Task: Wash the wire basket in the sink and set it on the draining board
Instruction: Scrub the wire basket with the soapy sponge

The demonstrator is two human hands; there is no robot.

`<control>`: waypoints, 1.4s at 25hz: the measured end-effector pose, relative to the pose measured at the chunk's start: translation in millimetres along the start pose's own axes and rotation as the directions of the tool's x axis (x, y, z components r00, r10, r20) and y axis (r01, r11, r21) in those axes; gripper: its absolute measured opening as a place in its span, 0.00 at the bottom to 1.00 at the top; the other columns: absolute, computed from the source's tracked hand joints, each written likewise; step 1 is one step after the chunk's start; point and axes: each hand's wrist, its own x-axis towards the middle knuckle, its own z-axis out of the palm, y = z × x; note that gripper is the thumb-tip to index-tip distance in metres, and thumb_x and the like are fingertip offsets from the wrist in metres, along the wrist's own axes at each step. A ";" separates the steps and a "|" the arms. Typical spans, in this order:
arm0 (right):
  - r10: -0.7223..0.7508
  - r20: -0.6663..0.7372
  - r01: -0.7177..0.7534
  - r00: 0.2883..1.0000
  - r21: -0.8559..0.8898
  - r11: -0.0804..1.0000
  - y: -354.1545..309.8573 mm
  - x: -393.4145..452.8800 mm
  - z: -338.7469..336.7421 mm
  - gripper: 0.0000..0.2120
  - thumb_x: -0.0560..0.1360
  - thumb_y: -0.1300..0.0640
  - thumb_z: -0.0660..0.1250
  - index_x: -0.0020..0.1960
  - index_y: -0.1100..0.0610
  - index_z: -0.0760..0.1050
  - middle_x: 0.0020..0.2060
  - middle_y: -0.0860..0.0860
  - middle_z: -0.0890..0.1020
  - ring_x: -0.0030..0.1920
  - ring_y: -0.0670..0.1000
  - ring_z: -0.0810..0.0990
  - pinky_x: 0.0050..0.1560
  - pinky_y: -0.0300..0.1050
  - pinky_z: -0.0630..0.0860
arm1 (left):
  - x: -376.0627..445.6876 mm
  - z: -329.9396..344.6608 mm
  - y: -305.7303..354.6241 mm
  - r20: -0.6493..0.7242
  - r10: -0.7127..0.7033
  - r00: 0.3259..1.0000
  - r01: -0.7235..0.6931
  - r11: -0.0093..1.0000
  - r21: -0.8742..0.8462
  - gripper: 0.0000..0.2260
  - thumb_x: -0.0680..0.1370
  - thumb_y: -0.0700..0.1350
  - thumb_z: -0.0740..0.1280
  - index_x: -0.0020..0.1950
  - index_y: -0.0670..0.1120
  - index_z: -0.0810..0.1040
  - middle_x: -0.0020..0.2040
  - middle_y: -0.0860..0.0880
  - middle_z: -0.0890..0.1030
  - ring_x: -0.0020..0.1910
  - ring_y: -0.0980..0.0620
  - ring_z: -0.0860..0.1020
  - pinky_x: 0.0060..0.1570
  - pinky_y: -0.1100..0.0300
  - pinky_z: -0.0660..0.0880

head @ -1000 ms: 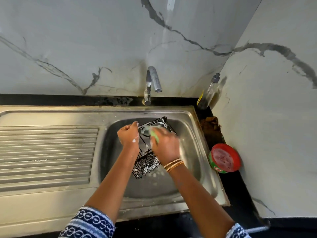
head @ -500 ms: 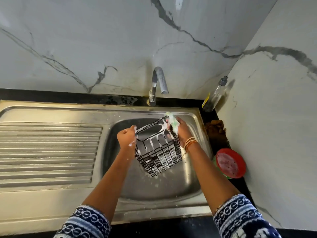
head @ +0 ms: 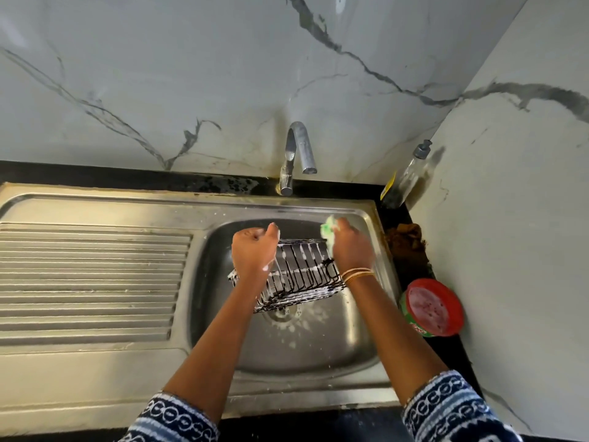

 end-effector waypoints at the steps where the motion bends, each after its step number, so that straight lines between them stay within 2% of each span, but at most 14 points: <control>1: 0.065 0.007 -0.065 0.998 -0.005 0.998 10.1 2.3 -3.1 0.15 0.79 0.61 0.58 0.64 0.56 0.72 0.49 0.60 0.83 0.50 0.61 0.82 0.45 0.50 0.76 | 0.5 -1.1 -1.0 -0.026 -0.044 0.999 0.044 0.999 -0.023 0.23 0.72 0.42 0.68 0.21 0.47 0.61 0.17 0.54 0.61 0.19 0.54 0.60 0.31 0.61 0.65; 3: 0.062 0.011 -0.063 0.998 0.175 0.983 3.9 -4.6 -2.7 0.16 0.78 0.63 0.59 0.64 0.57 0.74 0.51 0.61 0.83 0.51 0.60 0.82 0.49 0.48 0.76 | 0.2 0.7 -2.0 -0.060 -0.106 0.993 0.102 0.993 -0.062 0.22 0.71 0.42 0.68 0.21 0.46 0.62 0.19 0.52 0.62 0.21 0.52 0.61 0.33 0.60 0.65; 5: -0.129 -0.029 0.130 0.991 0.380 0.916 -33.5 -31.8 -2.2 0.17 0.76 0.67 0.61 0.63 0.58 0.77 0.54 0.58 0.83 0.53 0.56 0.82 0.56 0.46 0.77 | -0.5 3.5 -3.2 -0.097 -0.160 0.982 0.155 0.987 -0.052 0.21 0.71 0.44 0.69 0.22 0.46 0.64 0.19 0.52 0.65 0.22 0.52 0.64 0.33 0.60 0.66; 9: -0.405 -0.084 0.396 0.911 0.462 0.794 -67.3 -84.1 0.3 0.22 0.72 0.74 0.61 0.62 0.60 0.78 0.60 0.58 0.80 0.60 0.53 0.79 0.65 0.44 0.71 | -6.1 3.8 -9.6 -0.138 -0.234 0.962 0.230 0.972 -0.042 0.17 0.71 0.46 0.68 0.23 0.46 0.70 0.22 0.51 0.71 0.25 0.51 0.71 0.34 0.58 0.70; 12: -0.287 0.106 0.213 0.952 0.443 0.871 -13.1 -46.2 10.7 0.22 0.72 0.75 0.61 0.61 0.58 0.78 0.60 0.56 0.79 0.60 0.50 0.77 0.65 0.44 0.73 | -1.1 -5.2 -12.4 -0.134 -0.274 0.952 0.272 0.962 -0.037 0.19 0.73 0.48 0.70 0.23 0.46 0.72 0.18 0.53 0.73 0.27 0.50 0.75 0.37 0.59 0.73; 16: -0.004 0.073 -0.024 0.997 0.373 0.928 37.3 -5.6 26.3 0.21 0.72 0.72 0.61 0.60 0.57 0.79 0.55 0.56 0.83 0.53 0.54 0.82 0.58 0.38 0.74 | -2.8 -6.4 -9.6 -0.157 -0.293 0.943 0.284 0.956 -0.077 0.17 0.73 0.46 0.71 0.27 0.47 0.68 0.21 0.53 0.73 0.22 0.55 0.72 0.32 0.64 0.68; 18: 0.005 0.072 -0.033 0.997 0.385 0.922 20.1 -15.2 27.1 0.22 0.73 0.74 0.60 0.62 0.56 0.78 0.56 0.52 0.81 0.47 0.46 0.82 0.49 0.30 0.73 | -6.2 -5.5 -9.0 -0.193 -0.291 0.937 0.277 0.956 -0.094 0.16 0.73 0.44 0.69 0.28 0.47 0.68 0.25 0.51 0.73 0.23 0.54 0.72 0.32 0.62 0.68; 19: -0.038 0.072 0.006 0.997 0.398 0.917 3.6 -27.8 26.3 0.23 0.73 0.74 0.60 0.63 0.56 0.77 0.58 0.50 0.80 0.47 0.42 0.80 0.48 0.28 0.73 | -7.4 -4.8 -9.6 -0.203 -0.292 0.935 0.276 0.956 -0.105 0.15 0.72 0.44 0.69 0.27 0.47 0.68 0.25 0.50 0.73 0.25 0.53 0.72 0.33 0.61 0.68; 23: -0.382 -0.045 0.368 0.923 0.397 0.841 -62.2 -101.7 19.3 0.25 0.72 0.73 0.56 0.64 0.58 0.76 0.62 0.54 0.79 0.62 0.49 0.77 0.66 0.39 0.70 | -9.7 -2.2 -18.7 -0.243 -0.318 0.916 0.296 0.947 -0.125 0.12 0.69 0.43 0.67 0.26 0.46 0.68 0.25 0.50 0.72 0.27 0.49 0.70 0.35 0.58 0.69; 26: -0.469 -0.121 0.478 0.875 0.378 0.793 -47.8 -108.8 23.4 0.27 0.70 0.70 0.51 0.62 0.56 0.78 0.59 0.52 0.81 0.59 0.46 0.79 0.63 0.34 0.72 | -9.3 -2.3 -23.5 -0.222 -0.325 0.919 0.313 0.946 -0.085 0.10 0.66 0.43 0.65 0.24 0.45 0.70 0.24 0.49 0.72 0.27 0.48 0.71 0.34 0.59 0.69; 29: -0.196 -0.007 0.182 0.981 0.402 0.897 -12.2 -67.2 27.7 0.22 0.74 0.72 0.59 0.62 0.53 0.78 0.59 0.52 0.81 0.50 0.47 0.82 0.47 0.24 0.74 | -6.2 -2.2 -22.4 -0.168 -0.308 0.937 0.301 0.951 -0.062 0.13 0.65 0.42 0.64 0.19 0.47 0.70 0.20 0.51 0.70 0.24 0.49 0.69 0.33 0.60 0.70; 31: 0.022 0.058 -0.043 0.998 0.399 0.916 16.2 -30.2 35.8 0.21 0.75 0.72 0.59 0.63 0.57 0.77 0.58 0.56 0.81 0.45 0.51 0.83 0.39 0.19 0.70 | -5.6 -1.2 -21.6 -0.133 -0.299 0.945 0.293 0.954 -0.060 0.16 0.66 0.42 0.64 0.18 0.49 0.70 0.17 0.53 0.67 0.24 0.49 0.68 0.35 0.60 0.71; 33: 0.158 0.090 -0.180 0.983 0.370 0.912 38.1 -2.6 41.0 0.23 0.74 0.73 0.57 0.63 0.58 0.77 0.57 0.58 0.82 0.49 0.56 0.82 0.43 0.23 0.70 | -5.7 -1.2 -22.2 -0.127 -0.274 0.953 0.270 0.962 -0.051 0.16 0.66 0.43 0.64 0.18 0.49 0.71 0.17 0.53 0.67 0.25 0.48 0.69 0.36 0.59 0.71; 35: 0.218 0.095 -0.237 0.971 0.346 0.908 43.3 7.3 43.8 0.23 0.73 0.72 0.57 0.63 0.57 0.78 0.55 0.59 0.82 0.53 0.58 0.82 0.52 0.37 0.74 | -6.3 -1.0 -23.1 -0.144 -0.252 0.957 0.252 0.968 -0.019 0.15 0.67 0.43 0.65 0.19 0.48 0.71 0.19 0.52 0.68 0.25 0.48 0.69 0.35 0.59 0.70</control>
